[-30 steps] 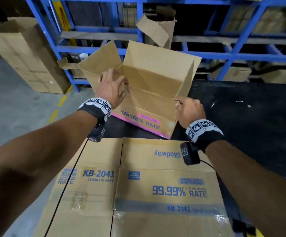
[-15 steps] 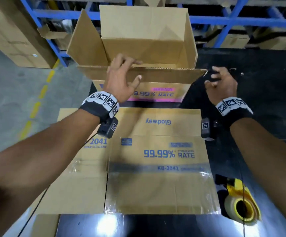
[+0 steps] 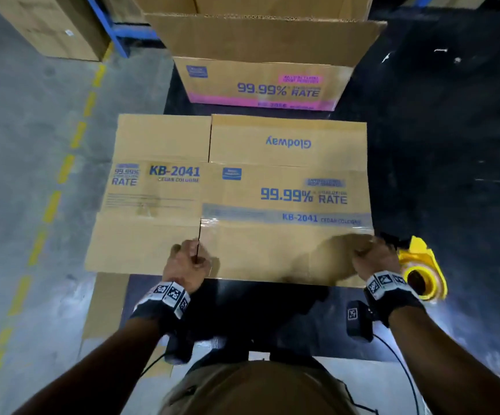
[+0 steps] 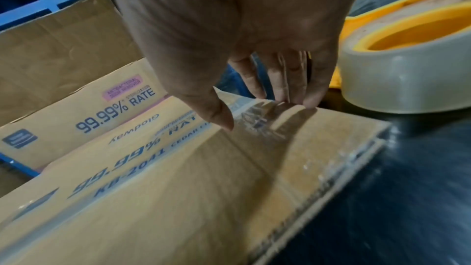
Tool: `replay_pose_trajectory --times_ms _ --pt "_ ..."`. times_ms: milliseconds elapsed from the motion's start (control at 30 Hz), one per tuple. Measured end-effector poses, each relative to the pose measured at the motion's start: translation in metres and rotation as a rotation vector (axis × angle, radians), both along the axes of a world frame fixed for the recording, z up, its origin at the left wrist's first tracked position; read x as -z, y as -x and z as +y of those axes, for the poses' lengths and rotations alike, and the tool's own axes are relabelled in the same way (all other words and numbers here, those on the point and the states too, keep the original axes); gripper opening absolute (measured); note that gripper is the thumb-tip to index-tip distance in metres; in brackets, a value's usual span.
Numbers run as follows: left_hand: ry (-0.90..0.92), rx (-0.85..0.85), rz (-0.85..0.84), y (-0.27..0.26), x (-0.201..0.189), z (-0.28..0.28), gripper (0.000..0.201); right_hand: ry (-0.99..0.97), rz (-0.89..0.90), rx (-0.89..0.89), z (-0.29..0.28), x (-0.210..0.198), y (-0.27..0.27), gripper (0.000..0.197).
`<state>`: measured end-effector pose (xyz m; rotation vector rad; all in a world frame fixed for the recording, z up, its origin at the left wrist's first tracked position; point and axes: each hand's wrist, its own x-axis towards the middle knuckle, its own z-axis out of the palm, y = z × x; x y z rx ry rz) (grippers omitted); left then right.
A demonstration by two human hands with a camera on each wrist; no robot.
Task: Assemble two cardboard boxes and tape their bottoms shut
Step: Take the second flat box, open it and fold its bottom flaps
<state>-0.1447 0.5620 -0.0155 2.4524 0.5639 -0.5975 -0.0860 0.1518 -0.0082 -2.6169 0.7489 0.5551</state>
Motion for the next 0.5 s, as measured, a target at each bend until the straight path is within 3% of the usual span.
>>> replay_pose_trajectory --times_ms 167,267,400,500 --pt "0.071 -0.251 -0.011 -0.002 -0.006 -0.011 0.055 0.022 0.004 0.047 -0.001 -0.009 0.01 0.08" --pt "0.108 -0.282 -0.023 -0.011 -0.013 -0.012 0.059 -0.038 0.007 0.066 -0.008 -0.013 0.002 0.071" --pt "0.177 -0.308 -0.021 -0.021 -0.018 -0.006 0.064 -0.287 -0.049 0.207 -0.025 -0.008 -0.006 0.095" --pt "0.233 -0.327 -0.067 -0.026 -0.03 -0.002 0.06 -0.354 -0.079 0.216 -0.029 -0.013 -0.008 0.096"
